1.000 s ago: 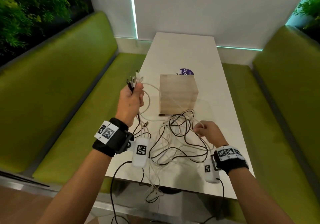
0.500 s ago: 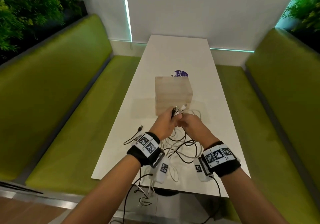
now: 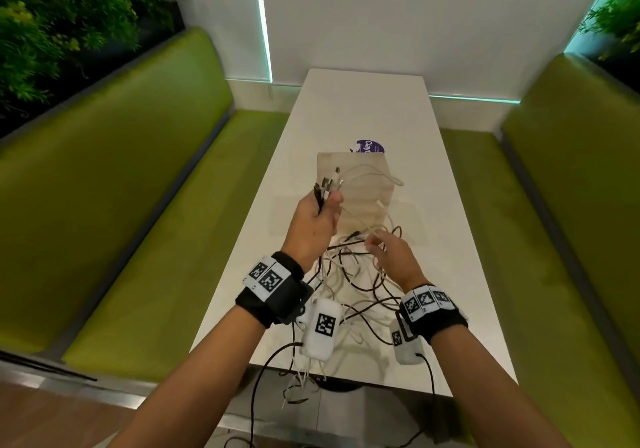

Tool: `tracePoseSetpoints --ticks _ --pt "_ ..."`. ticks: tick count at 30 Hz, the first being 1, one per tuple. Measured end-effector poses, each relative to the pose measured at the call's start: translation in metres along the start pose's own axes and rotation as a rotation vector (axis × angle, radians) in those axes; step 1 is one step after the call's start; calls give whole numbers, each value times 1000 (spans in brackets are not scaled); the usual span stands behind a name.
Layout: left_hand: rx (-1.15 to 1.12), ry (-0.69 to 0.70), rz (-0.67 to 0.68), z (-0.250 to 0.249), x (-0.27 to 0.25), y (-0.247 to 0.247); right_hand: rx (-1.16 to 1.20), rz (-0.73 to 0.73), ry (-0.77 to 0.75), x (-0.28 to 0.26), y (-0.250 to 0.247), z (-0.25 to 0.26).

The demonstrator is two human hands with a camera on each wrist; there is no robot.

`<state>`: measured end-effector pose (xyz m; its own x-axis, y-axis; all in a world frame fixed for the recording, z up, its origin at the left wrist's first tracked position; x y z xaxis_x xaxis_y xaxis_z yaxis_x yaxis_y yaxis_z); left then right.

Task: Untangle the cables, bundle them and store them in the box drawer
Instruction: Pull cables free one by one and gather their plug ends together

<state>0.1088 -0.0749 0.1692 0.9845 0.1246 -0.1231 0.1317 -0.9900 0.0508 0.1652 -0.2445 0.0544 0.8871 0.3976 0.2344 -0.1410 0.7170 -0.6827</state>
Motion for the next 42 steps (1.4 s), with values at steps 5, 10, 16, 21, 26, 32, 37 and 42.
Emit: tracePoseSetpoints --ticks 5,10,16,21,26,32,37,42 --pt "-127 83 -76 -30 -6 -29 236 -128 232 -1 -7 -22" --pt "-26 13 -68 -29 -4 -49 139 55 61 -2 -18 -21" --pt "348 -84 7 14 0 -54 315 20 -122 -9 -48 46" --pt "493 -141 241 21 -11 -42 445 128 -120 -13 -56 83" --pt "428 -277 578 23 -23 -31 593 274 -130 -24 -33 97" --pt "215 -237 445 26 -28 -36 690 209 -40 -34 -18 99" --pt "98 -264 508 28 -33 -37 682 190 -6 -34 -15 108" --pt "-11 -234 432 26 -36 -45 695 344 -49 -46 -19 110"
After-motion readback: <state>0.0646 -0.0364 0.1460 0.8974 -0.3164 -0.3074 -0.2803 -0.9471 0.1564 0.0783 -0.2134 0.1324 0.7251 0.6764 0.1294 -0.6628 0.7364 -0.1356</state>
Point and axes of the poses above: each hand's wrist, its own x-axis towards the middle knuckle, its own y-axis out of the palm, z = x × y, the point moved 2 cm from there along x, towards the middle knuckle, and after that the axes turned 14 degrees about -y, right-handed, at the moved point
